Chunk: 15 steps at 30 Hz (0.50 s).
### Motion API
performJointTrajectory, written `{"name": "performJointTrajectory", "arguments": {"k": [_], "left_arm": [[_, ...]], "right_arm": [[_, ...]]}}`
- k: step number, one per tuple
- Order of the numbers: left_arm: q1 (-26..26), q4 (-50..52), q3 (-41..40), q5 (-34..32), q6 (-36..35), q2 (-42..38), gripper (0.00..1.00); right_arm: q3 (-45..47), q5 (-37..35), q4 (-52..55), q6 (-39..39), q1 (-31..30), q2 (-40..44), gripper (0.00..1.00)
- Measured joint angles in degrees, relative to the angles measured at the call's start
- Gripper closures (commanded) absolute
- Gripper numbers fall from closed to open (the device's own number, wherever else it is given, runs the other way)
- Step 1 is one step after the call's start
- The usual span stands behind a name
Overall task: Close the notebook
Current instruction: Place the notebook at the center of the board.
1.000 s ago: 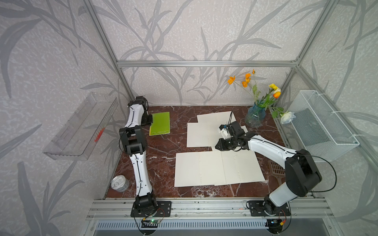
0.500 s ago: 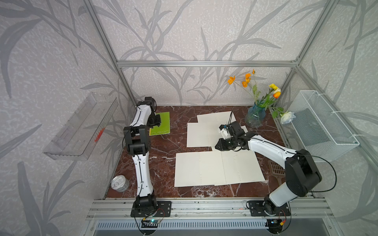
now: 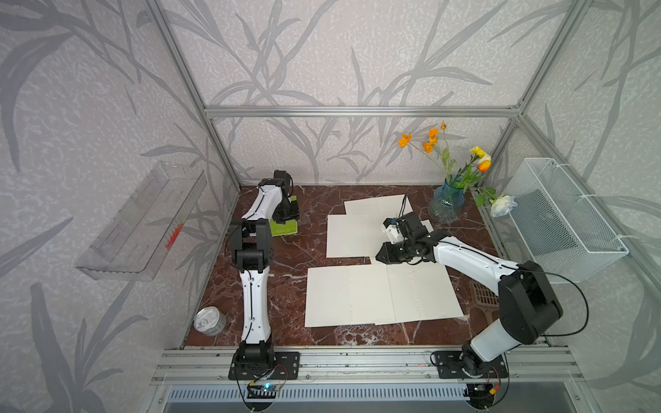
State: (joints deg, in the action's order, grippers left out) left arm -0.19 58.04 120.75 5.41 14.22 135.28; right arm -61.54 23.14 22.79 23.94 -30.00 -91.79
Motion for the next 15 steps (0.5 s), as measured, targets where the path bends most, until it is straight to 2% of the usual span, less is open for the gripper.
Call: {"name": "performJointTrajectory", "arguments": {"k": [15], "left_arm": [[-0.90, -1.75, -2.12, -3.15, 0.31, 0.70, 0.45]], "right_arm": [[0.17, -0.11, 0.00, 0.00, 0.02, 0.00, 0.78]]}}
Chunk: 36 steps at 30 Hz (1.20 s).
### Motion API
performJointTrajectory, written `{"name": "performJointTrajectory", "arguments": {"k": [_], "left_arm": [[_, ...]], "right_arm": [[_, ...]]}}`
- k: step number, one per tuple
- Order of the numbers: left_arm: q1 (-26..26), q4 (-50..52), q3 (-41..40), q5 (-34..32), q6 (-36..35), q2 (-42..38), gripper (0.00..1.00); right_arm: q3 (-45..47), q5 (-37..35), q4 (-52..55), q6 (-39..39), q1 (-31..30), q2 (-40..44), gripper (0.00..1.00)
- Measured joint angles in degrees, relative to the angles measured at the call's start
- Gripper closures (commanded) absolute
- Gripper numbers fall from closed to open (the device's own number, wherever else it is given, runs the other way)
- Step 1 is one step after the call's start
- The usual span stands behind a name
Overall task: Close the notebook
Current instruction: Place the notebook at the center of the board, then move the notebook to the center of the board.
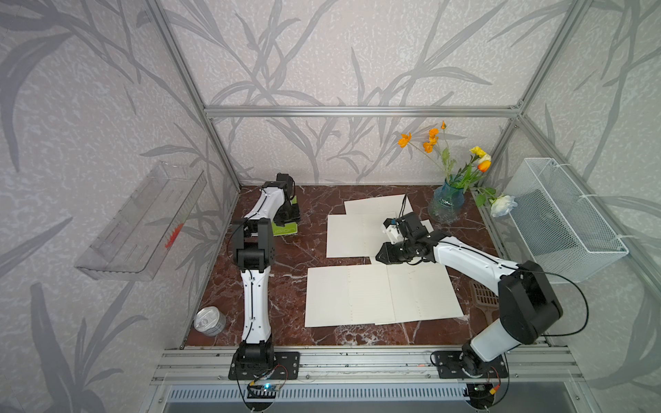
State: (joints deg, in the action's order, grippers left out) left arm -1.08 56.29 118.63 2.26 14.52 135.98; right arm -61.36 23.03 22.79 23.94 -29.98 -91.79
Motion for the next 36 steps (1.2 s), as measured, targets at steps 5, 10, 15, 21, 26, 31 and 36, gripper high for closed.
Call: {"name": "performJointTrajectory", "arguments": {"k": [5, 10, 15, 21, 26, 31, 36], "left_arm": [[-0.11, -0.33, 0.00, -0.46, -0.42, 0.39, 0.45], [-0.70, -0.70, 0.00, -1.09, -0.59, 0.42, 0.45], [-1.66, -1.20, -0.15, -2.43, -0.59, 0.76, 0.45], [-2.25, -1.53, -0.39, -4.98, -0.57, 1.40, 0.45], [-2.25, -1.51, -0.39, -7.58, -0.55, 1.92, 0.46], [-2.25, -1.27, 0.04, -9.09, -0.66, 2.29, 0.47], [-2.25, -0.20, 3.37, -9.94, -1.05, 4.20, 0.47]], "right_arm": [[0.04, -0.02, 0.00, 0.02, 0.04, 0.00, 0.77], [0.07, -0.02, 0.00, 0.02, 0.20, 0.00, 0.77], [0.07, -0.02, 0.00, 0.02, 0.26, 0.00, 0.77], [0.07, -0.02, 0.00, 0.02, 0.28, 0.00, 0.77], [0.17, -0.04, 0.00, 0.02, 0.44, -0.02, 0.77], [0.31, -0.02, 0.02, 0.02, 0.57, 0.00, 0.77], [0.37, -0.02, 0.04, 0.02, 0.57, 0.00, 0.77]]}}
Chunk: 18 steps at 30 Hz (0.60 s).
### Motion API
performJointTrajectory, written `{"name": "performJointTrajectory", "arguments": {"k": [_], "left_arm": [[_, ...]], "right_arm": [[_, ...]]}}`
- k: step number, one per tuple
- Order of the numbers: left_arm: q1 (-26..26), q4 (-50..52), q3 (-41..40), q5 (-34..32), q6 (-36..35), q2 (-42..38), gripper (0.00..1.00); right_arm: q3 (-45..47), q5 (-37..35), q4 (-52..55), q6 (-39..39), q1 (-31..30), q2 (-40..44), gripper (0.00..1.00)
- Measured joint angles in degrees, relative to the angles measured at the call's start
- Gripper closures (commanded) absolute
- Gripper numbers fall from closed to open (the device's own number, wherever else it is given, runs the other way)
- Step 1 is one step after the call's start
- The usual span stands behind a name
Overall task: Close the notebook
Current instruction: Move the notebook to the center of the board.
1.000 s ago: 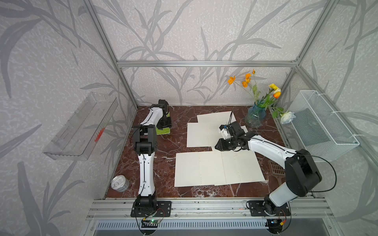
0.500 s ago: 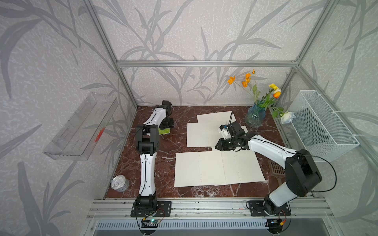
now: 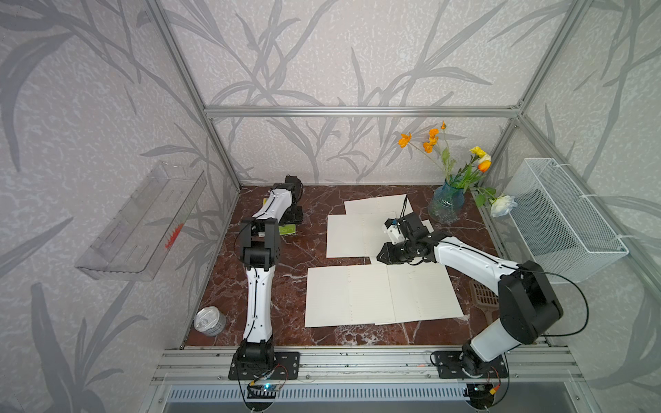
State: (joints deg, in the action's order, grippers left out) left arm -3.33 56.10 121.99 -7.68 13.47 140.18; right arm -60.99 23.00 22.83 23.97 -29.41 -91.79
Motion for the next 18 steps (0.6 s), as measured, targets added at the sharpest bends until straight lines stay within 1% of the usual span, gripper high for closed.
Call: {"name": "performJointTrajectory", "arguments": {"k": [8, 13, 18], "left_arm": [[0.22, 3.08, 6.34, -0.46, -0.76, 3.48, 0.47], [0.87, 3.87, 7.41, -0.35, -1.29, 4.04, 0.47], [2.62, 4.90, 8.33, -0.11, -2.01, 4.46, 0.48]], "right_arm": [[0.00, 0.00, 0.61, 0.00, 0.00, -0.02, 0.77], [-0.17, 0.00, 1.51, -0.02, 0.00, -0.20, 0.77], [-1.18, 0.00, 2.14, 0.00, 0.02, -0.50, 0.77]]}}
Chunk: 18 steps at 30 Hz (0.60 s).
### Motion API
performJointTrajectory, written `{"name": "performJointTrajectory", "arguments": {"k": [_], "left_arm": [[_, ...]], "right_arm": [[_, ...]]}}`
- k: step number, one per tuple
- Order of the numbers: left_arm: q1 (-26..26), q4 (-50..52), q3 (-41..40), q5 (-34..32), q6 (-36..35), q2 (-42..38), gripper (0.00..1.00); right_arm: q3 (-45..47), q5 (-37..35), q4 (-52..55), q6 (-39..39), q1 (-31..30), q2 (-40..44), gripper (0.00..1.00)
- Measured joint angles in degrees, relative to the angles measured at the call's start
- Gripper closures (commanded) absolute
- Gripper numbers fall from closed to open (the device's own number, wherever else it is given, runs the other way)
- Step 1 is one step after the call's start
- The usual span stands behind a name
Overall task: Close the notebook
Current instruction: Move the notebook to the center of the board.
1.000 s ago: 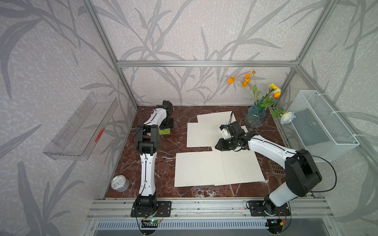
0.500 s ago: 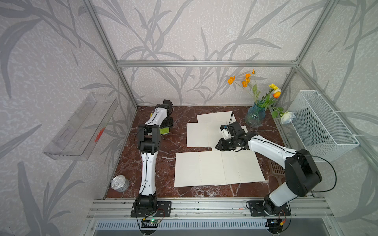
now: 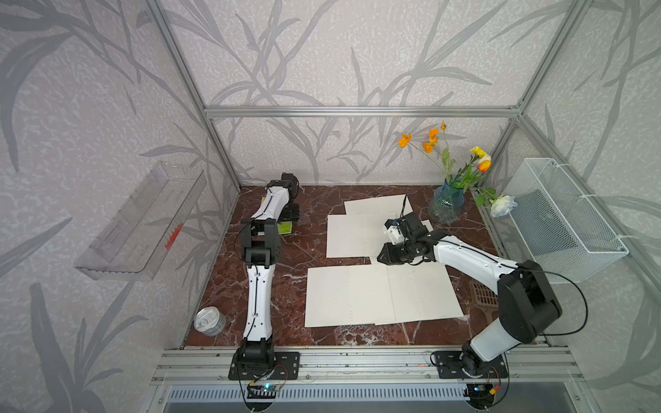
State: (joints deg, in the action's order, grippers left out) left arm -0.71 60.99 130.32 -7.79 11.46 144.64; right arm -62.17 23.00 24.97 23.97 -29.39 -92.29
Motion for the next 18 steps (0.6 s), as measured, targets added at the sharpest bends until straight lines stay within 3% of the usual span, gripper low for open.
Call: {"name": "performJointTrajectory", "arguments": {"k": [18], "left_arm": [[4.52, 3.76, 6.47, 2.47, -2.89, 3.34, 0.47]], "right_arm": [[-1.84, -0.26, 1.77, 0.02, 0.00, -0.04, 0.77]]}}
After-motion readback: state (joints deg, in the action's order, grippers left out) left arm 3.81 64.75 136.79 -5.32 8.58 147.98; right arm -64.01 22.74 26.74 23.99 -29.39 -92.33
